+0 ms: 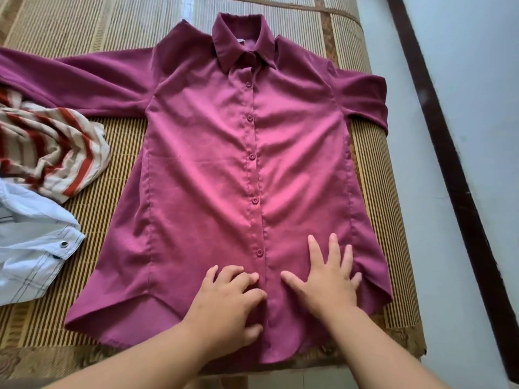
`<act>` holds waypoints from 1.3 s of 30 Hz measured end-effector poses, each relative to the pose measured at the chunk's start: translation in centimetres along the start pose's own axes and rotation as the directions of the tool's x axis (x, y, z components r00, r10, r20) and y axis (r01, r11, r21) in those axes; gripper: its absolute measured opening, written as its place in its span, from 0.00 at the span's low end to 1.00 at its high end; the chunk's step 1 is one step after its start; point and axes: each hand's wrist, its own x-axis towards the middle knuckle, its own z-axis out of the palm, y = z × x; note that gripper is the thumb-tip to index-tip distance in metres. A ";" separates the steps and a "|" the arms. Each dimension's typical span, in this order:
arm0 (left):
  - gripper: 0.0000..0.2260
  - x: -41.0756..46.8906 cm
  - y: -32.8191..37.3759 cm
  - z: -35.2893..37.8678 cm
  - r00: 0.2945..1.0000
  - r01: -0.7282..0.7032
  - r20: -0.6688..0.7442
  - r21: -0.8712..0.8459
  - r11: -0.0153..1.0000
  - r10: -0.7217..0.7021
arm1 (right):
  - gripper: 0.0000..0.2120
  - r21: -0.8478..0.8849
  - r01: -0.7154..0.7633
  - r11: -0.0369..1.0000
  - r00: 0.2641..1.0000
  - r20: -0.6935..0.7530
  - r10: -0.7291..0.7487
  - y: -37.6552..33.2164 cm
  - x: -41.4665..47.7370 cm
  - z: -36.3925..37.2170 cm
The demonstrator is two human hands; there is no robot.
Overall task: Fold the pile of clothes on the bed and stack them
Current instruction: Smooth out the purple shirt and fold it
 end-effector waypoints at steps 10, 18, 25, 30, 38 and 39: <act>0.39 15.9 -11.7 -6.8 0.880 0.467 -0.122 0.035 0.884 -0.460 | 0.36 -0.068 0.338 0.939 0.915 -0.209 -0.345 -4.6 14.5 -7.7; 0.34 22.3 -16.4 -11.8 0.796 0.512 -0.344 -0.056 0.857 -0.498 | 0.46 0.022 0.145 0.989 0.951 -0.278 -0.133 -0.3 17.5 -8.8; 0.42 28.7 -21.9 -11.7 0.750 0.627 -0.265 -0.008 0.779 -0.606 | 0.41 -0.243 0.561 0.791 0.760 -0.229 -0.609 -11.2 28.0 -14.3; 0.38 28.8 -22.2 -10.1 0.731 0.623 -0.355 -0.002 0.782 -0.583 | 0.43 -0.133 0.241 0.961 0.923 -0.275 -0.270 -8.6 37.0 -20.9; 0.35 28.6 -22.1 -10.7 0.773 0.567 -0.364 0.031 0.823 -0.519 | 0.48 -0.124 0.475 0.871 0.791 -0.375 -0.484 -17.8 36.6 -19.4; 0.35 28.6 -22.2 -10.6 0.777 0.565 -0.359 0.035 0.824 -0.517 | 0.49 -0.136 0.446 0.885 0.812 -0.353 -0.464 -18.0 37.5 -19.8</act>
